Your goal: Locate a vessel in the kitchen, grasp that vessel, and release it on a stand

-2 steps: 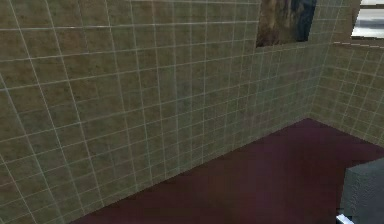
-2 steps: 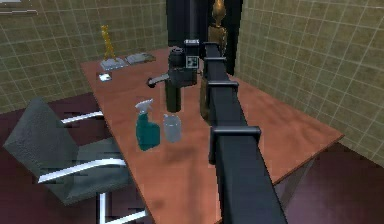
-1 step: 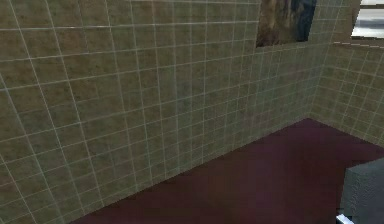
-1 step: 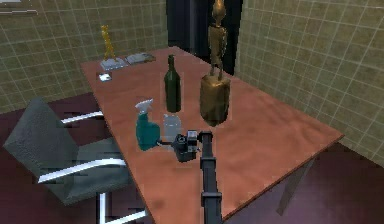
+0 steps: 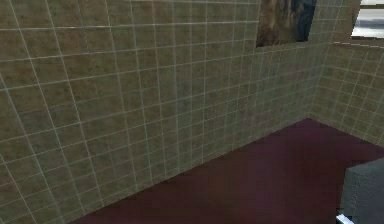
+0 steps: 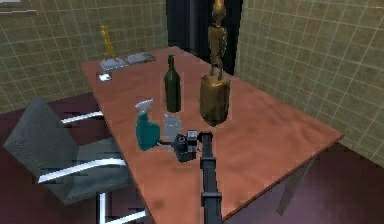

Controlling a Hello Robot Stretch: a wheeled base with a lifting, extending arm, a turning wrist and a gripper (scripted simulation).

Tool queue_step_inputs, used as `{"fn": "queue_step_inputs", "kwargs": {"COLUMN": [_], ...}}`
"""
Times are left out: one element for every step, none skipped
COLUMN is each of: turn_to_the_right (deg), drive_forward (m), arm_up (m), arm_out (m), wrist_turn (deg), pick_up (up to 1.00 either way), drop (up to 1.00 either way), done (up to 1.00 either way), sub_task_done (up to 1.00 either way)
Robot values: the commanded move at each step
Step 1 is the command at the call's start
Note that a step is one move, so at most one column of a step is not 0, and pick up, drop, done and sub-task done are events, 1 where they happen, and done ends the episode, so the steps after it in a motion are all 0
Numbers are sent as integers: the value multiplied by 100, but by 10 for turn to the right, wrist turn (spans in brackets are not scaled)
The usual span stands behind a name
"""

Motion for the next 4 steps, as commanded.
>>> {"fn": "queue_step_inputs", "kwargs": {"turn_to_the_right": [0, 0, 0, 0], "drive_forward": [0, 0, 0, 0], "arm_up": [10, 22, 0, 0], "arm_out": [0, 0, 0, 0], "wrist_turn": [0, 0, -450, -450], "pick_up": [0, 0, 0, 0], "drop": [0, 0, 0, 0], "done": [0, 0, 0, 0], "sub_task_done": [0, 0, 0, 0]}}
